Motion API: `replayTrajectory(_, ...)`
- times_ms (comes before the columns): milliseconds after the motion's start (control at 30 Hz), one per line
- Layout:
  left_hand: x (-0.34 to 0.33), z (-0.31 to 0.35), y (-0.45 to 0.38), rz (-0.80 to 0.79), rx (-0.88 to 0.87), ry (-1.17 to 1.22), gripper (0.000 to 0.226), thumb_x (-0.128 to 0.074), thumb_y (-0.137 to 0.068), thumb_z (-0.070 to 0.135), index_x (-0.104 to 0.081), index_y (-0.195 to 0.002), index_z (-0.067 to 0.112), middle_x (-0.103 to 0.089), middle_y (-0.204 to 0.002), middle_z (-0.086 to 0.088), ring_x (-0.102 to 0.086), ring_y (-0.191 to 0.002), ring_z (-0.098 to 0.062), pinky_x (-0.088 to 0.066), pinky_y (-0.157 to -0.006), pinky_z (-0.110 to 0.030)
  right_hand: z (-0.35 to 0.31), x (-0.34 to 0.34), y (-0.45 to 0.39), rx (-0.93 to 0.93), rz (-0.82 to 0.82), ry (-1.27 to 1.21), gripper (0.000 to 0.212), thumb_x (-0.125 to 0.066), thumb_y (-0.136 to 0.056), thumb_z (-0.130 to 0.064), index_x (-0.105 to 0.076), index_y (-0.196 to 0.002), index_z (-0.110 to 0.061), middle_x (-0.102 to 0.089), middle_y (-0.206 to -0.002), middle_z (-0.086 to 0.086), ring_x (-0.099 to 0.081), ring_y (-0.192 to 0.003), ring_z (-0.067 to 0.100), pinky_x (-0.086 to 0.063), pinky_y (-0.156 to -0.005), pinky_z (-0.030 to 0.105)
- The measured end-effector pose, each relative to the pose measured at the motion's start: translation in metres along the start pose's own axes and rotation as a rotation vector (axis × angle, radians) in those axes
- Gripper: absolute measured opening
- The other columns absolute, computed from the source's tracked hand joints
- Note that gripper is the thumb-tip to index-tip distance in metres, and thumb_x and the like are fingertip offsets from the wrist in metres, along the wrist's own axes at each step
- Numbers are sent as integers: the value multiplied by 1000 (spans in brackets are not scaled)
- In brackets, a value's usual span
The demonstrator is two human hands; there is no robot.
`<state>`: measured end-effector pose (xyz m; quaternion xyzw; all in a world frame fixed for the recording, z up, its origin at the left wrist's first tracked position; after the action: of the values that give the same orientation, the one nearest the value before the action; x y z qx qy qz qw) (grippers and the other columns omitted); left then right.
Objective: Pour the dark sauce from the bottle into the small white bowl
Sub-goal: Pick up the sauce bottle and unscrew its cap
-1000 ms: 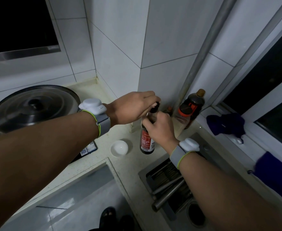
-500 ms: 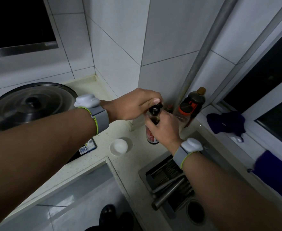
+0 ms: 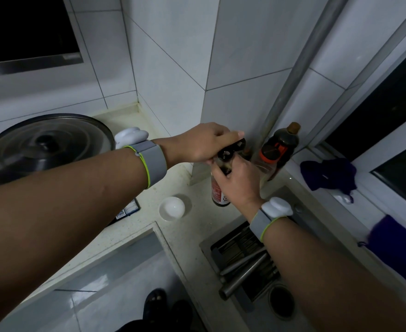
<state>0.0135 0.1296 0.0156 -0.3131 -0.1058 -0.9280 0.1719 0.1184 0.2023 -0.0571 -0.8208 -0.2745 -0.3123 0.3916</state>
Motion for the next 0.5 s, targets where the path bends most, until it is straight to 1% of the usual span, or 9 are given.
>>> replayTrajectory(33,-1,0,0,2,-3,-6,64,-52,-97,65,-67,-91,3,-70,-78,-11,-65,-61,-19,-55,-69,-33,2,0,0,-20,-5,-3,38,-75,-92,-41,-67,-85,-5,-74,-75,13,-71,-69,37,-54,-56,43)
replayTrajectory(100,-3,0,-1,7,-36,-100,54,-68,-86,64,-66,-93,10,-70,-82,-6,-63,-69,-15,-52,-69,-29,5,-1,-1,-49,-9,-26,33,-75,-90,-36,-69,-85,-4,-73,-76,14,-71,-70,38,-55,-57,44)
replayTrajectory(167,-6,2,-2,19,-78,-213,44,-79,-78,54,-64,-96,16,-67,-83,2,-59,-74,-14,-48,-68,-28,8,-1,0,-47,-1,-49,25,-76,-87,-27,-72,-88,-3,-73,-78,15,-71,-73,40,-56,-58,44)
replayTrajectory(200,-7,2,-2,33,-95,-247,40,-82,-77,48,-62,-95,18,-65,-81,5,-58,-73,-13,-48,-67,-27,9,-1,0,-53,-5,-52,24,-77,-87,-26,-71,-89,-3,-73,-78,15,-70,-73,40,-56,-58,44)
replayTrajectory(300,-7,4,-3,86,-146,-304,30,-81,-77,37,-59,-88,21,-59,-71,12,-54,-64,-7,-45,-64,-27,13,-5,1,-94,-47,-57,30,-77,-86,-33,-68,-87,-5,-72,-78,13,-69,-73,37,-54,-58,43)
replayTrajectory(400,-8,6,-2,111,-195,-371,26,-78,-74,33,-59,-82,17,-56,-64,10,-53,-62,-13,-41,-57,-26,15,-10,1,-101,-90,-69,32,-75,-86,-37,-67,-87,-6,-73,-80,11,-71,-75,36,-55,-60,43)
replayTrajectory(467,-9,8,-3,119,-213,-400,25,-77,-73,32,-59,-81,16,-57,-64,7,-54,-63,-16,-41,-55,-25,17,-13,2,-111,-129,-96,36,-73,-86,-42,-69,-95,-7,-75,-89,10,-72,-83,35,-57,-65,43)
replayTrajectory(500,-10,9,-4,122,-218,-409,25,-76,-72,32,-61,-82,15,-60,-66,6,-56,-65,-19,-44,-57,-28,18,-14,2,-111,-156,-111,41,-72,-86,-47,-70,-102,-9,-75,-96,9,-73,-90,34,-58,-70,43)
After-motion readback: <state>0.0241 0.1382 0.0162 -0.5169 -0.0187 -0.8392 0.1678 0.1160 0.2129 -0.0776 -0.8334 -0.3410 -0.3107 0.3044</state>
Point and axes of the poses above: each hand's wrist, its own y-axis away from the middle knuckle, its own x-axis out of the back of the hand, z = x × y, the point moved 6 cm from there along -y, towards the middle knuckle
